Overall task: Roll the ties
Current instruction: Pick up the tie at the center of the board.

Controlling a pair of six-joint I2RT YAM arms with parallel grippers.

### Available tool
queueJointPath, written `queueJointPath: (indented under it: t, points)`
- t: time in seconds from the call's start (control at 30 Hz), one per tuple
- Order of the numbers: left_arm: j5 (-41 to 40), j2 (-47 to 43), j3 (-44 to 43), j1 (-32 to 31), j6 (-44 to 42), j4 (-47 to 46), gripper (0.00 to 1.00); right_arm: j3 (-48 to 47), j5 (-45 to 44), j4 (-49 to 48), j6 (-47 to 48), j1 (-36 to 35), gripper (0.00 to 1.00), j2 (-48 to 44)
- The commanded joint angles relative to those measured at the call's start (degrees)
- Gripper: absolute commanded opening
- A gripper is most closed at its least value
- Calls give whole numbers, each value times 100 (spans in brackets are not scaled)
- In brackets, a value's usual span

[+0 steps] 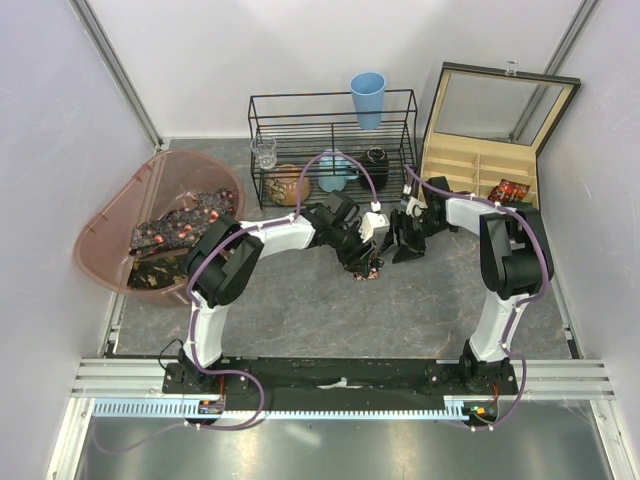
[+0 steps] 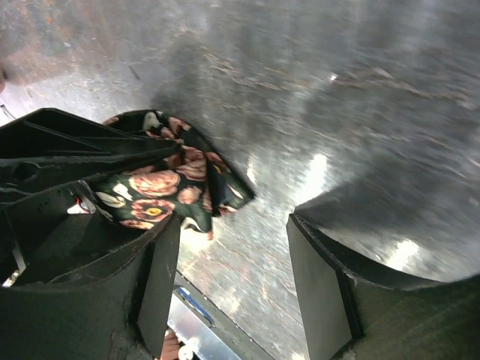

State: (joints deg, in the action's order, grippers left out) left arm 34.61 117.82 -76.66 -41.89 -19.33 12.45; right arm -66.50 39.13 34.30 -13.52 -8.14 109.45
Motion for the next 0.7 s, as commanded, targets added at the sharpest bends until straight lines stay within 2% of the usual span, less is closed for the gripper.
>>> queueJointPath:
  t: [0.0, 0.37, 0.67]
  points:
    - [-719, 435, -15, 5, -194, 926, 2, 32, 42, -407, -72, -205, 67, 112]
    - [-772, 496, -129, -56, -282, 1049, 2, 102, 50, -495, 95, -390, 66, 454]
    - [-780, 540, -191, -65, -334, 1084, 2, 199, 937, -776, 51, -390, 53, 165]
